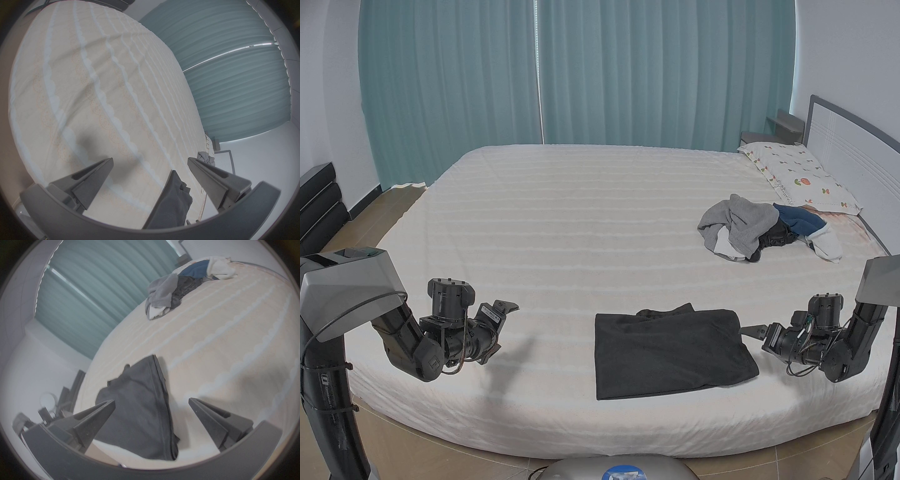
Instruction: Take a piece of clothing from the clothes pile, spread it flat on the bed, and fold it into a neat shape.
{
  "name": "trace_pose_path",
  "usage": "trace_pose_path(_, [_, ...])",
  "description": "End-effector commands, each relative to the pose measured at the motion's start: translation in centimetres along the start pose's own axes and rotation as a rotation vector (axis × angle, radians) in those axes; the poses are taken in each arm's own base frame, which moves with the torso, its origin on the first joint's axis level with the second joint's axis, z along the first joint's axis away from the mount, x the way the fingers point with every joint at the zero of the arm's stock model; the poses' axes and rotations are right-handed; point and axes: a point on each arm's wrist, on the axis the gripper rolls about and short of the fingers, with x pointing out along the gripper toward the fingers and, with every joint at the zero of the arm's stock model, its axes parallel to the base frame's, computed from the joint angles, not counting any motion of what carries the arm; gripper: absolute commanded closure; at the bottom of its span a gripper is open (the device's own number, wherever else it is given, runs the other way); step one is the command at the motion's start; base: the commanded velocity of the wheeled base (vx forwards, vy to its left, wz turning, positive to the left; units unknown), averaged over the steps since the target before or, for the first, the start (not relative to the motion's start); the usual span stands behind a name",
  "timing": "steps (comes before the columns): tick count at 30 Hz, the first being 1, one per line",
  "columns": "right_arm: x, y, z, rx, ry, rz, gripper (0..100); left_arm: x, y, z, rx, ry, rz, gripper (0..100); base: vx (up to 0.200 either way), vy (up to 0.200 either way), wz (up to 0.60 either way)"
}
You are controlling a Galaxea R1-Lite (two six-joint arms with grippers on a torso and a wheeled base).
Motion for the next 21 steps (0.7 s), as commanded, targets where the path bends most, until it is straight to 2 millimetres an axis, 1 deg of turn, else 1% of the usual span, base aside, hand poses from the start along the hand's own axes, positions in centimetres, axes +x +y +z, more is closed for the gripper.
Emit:
trace_pose_path(1, [3.1,0.0,0.5,0.055,-0.022,0.035,0,0.0,0.1,0.0,0.002,-0.001,0.003,0,0.200,0.000,0.00])
trace_pose_path(3, [4.2,-0.1,0.4,0.068,-0.023,0.035,0,0.0,0.1,-0.1,0.002,0.001,0.003,0,0.200,0.000,0.00])
trace_pose_path(5, [4.6,-0.3,0.4,0.072,-0.024,0.033,0,0.0,0.1,-0.1,0.002,0.001,0.003,0,0.000,0.000,0.00])
trace_pose_path(6, [5.3,-0.3,0.6,0.078,-0.052,0.014,0,0.0,0.1,-0.1,0.002,0.000,0.004,0,0.000,0.000,0.00])
trace_pose_path(10, [5.8,-0.1,1.1,0.152,-0.073,0.028,0,0.0,0.1,-0.1,0.005,0.000,0.004,0,0.000,0.000,0.00])
trace_pose_path(14, [6.4,0.4,2.2,0.234,-0.106,0.059,0,0.0,0.2,-0.1,0.014,0.001,0.007,0,0.000,0.000,0.00])
trace_pose_path(21, [6.8,0.3,1.8,0.240,-0.092,0.058,0,0.0,0.2,-0.1,0.014,0.001,0.007,0,0.000,0.000,0.00])
